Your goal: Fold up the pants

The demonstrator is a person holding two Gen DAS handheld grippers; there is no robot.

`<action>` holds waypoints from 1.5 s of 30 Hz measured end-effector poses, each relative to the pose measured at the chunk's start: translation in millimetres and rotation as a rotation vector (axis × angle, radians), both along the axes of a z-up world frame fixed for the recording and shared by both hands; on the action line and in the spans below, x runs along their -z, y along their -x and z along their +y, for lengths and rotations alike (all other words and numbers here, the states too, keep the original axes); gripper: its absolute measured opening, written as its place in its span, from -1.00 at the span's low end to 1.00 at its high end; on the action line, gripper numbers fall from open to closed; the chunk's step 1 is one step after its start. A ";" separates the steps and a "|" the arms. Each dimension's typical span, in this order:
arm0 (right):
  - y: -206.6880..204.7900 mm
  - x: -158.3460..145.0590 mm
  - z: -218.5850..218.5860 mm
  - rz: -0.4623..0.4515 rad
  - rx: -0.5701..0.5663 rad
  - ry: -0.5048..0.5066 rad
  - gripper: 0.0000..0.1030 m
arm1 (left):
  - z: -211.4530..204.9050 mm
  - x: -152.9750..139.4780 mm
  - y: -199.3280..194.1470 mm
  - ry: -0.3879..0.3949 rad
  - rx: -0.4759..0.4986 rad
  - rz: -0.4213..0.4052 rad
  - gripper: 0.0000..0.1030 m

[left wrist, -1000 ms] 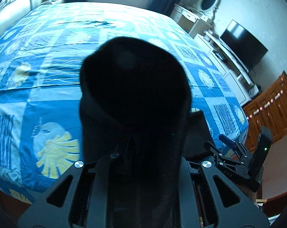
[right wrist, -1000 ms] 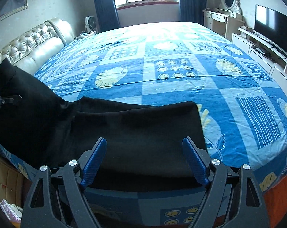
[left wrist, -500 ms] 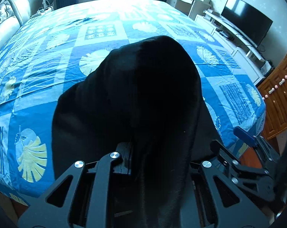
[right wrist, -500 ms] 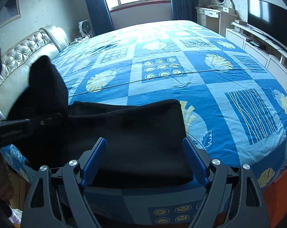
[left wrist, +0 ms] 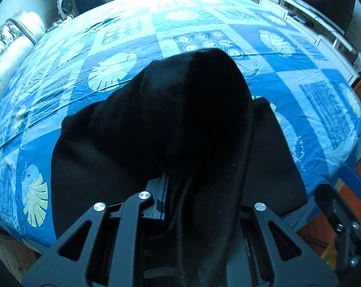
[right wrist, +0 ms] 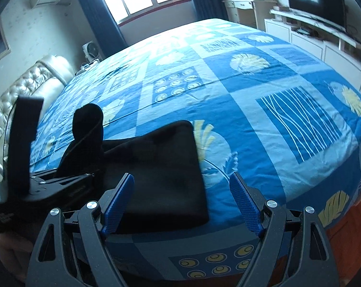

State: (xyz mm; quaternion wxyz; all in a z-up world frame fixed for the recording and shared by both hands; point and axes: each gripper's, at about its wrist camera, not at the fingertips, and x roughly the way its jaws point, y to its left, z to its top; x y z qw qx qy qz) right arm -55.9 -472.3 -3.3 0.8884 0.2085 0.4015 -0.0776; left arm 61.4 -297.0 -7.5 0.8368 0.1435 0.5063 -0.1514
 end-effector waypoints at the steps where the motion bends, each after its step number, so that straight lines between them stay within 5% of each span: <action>1: 0.8 1.8 -2.1 0.001 0.003 -0.004 0.57 | -3.0 2.7 0.9 -0.014 -0.003 -0.009 -0.72; 22: 13.7 21.9 -35.9 0.006 0.073 -0.068 0.57 | -45.6 33.4 17.8 -0.256 -0.011 -0.164 -0.67; 28: 17.4 22.0 -45.1 0.003 0.095 -0.077 0.57 | -55.8 37.1 24.3 -0.291 0.014 -0.195 -0.50; 31: 19.8 20.3 -49.1 -0.003 0.108 -0.080 0.57 | -57.3 35.2 26.2 -0.279 0.012 -0.200 -0.39; 36: 23.2 17.1 -59.1 -0.014 0.133 -0.088 0.57 | -64.5 27.4 38.7 -0.229 0.056 -0.222 0.13; 41: 28.4 9.3 -71.0 -0.042 0.156 -0.098 0.57 | -52.9 -0.5 60.2 -0.080 0.110 -0.230 0.70; 45: 29.3 7.3 -74.6 -0.074 0.133 -0.182 0.57 | -9.2 -31.1 69.7 0.088 0.093 -0.226 0.81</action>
